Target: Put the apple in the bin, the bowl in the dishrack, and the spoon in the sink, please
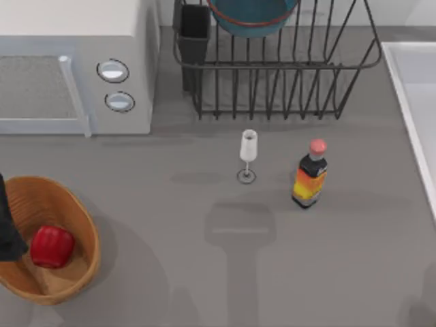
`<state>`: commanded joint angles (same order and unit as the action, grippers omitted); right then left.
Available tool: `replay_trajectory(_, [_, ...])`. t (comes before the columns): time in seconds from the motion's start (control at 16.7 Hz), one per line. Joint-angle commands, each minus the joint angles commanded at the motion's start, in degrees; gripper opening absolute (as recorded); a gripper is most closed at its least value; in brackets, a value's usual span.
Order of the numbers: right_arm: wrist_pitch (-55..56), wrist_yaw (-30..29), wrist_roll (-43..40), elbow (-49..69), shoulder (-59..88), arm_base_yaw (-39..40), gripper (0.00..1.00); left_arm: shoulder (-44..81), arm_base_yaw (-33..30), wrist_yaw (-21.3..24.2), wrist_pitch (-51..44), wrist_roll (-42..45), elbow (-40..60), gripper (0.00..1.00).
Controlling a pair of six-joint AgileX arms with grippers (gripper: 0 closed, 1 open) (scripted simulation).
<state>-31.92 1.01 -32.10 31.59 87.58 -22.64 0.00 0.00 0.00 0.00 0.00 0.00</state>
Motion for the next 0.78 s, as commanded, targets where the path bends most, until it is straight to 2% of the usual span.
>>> replay_trajectory(0.12, [0.0, 0.0, 0.0, 0.0, 0.0, 0.0, 0.02, 0.0, 0.0, 0.0, 0.0, 0.0, 0.0, 1.0])
replay_trajectory(0.18, [0.0, 0.0, 0.0, 0.0, 0.0, 0.0, 0.0, 0.0, 0.0, 0.0, 0.0, 0.0, 0.0, 1.0])
replay_trajectory(0.6, [0.0, 0.0, 0.0, 0.0, 0.0, 0.0, 0.0, 0.0, 0.0, 0.0, 0.0, 0.0, 0.0, 1.0])
replay_trajectory(0.66, [-4.17, 1.45, 0.36, 2.43, -3.63, -0.03, 0.0, 0.0, 0.0, 0.0, 0.0, 0.0, 0.0, 1.0])
replay_trajectory(0.78, [-4.32, 1.49, 0.11, 2.88, -3.51, 0.23, 0.0, 0.0, 0.0, 0.0, 0.0, 0.0, 0.0, 1.0])
